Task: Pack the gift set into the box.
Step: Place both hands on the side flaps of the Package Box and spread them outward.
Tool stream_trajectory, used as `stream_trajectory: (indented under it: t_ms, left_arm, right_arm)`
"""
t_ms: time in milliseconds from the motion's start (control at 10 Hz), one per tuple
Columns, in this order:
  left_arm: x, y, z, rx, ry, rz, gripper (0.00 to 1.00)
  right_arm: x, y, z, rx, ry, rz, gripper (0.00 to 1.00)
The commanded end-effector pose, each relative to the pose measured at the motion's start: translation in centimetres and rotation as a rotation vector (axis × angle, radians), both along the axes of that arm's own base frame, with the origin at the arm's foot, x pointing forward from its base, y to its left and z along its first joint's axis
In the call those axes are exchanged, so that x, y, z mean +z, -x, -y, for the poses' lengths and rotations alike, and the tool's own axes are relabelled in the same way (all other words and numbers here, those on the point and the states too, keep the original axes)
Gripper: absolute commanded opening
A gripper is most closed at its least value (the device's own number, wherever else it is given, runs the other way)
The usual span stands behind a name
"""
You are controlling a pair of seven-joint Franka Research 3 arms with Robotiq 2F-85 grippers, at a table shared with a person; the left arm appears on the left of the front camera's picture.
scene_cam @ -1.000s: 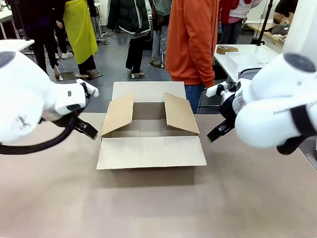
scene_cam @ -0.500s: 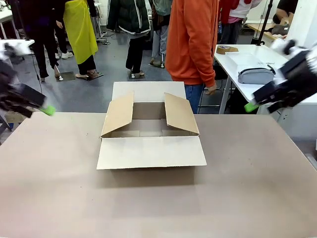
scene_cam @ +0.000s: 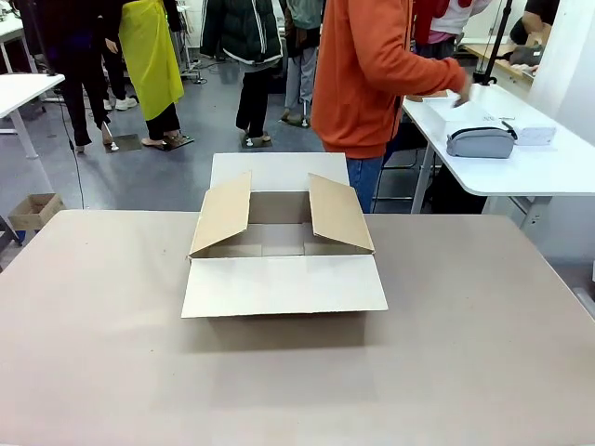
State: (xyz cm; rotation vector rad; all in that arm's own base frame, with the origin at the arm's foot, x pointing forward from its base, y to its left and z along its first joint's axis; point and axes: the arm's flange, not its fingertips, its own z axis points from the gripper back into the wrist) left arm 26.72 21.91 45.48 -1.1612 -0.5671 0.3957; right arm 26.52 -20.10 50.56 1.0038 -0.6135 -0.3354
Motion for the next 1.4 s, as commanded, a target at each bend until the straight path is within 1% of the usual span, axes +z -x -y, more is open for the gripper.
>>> stream_trajectory:
  t_ms: [0,100,400,500,600,700,800,1000,1100,1200,1300]
  left_arm:
    - [-2.3,-1.4,0.9,0.148,0.088,0.013,1.00]
    - [0.0,0.0,0.0,0.000,0.000,0.000,1.00]
    - [0.0,0.0,0.0,0.000,0.000,0.000,1.00]
    - [-0.8,-0.5,-0.1,0.024,0.031,-0.034,1.00]
    - [-0.1,-0.9,0.8,0.012,-0.029,-0.052,1.00]
    - [0.9,-1.9,2.3,-0.009,-0.061,-0.053,1.00]
    - [2.4,-3.6,5.0,-0.064,-0.106,-0.048,1.00]
    - [5.4,-7.9,13.4,-0.211,-0.265,-0.070,1.00]
    - [6.3,-9.9,19.2,-0.310,-0.361,-0.074,1.00]
    - [6.5,-11.5,25.8,-0.420,-0.471,-0.074,1.00]
    - [5.9,-12.5,31.7,-0.521,-0.566,-0.071,1.00]
  right_arm:
    - [-5.5,0.5,1.5,-0.178,0.000,0.001,1.00]
    - [0.0,0.0,0.0,0.000,0.000,0.000,1.00]
    - [0.0,0.0,0.0,0.000,0.000,0.000,1.00]
    - [0.0,0.0,0.0,0.000,0.000,0.000,1.00]
    - [-0.3,-0.5,-0.7,0.001,0.006,-0.026,1.00]
    - [0.5,-1.6,-2.4,0.016,0.038,-0.022,1.00]
    - [1.9,-3.1,-5.5,0.059,0.097,0.000,1.00]
    - [3.7,-6.7,-14.2,0.167,0.257,0.006,1.00]
    - [3.9,-8.2,-19.6,0.238,0.341,0.017,1.00]
    - [3.2,-9.5,-26.2,0.329,0.441,0.037,1.00]
    - [1.9,-10.0,-31.9,0.406,0.558,0.043,1.00]
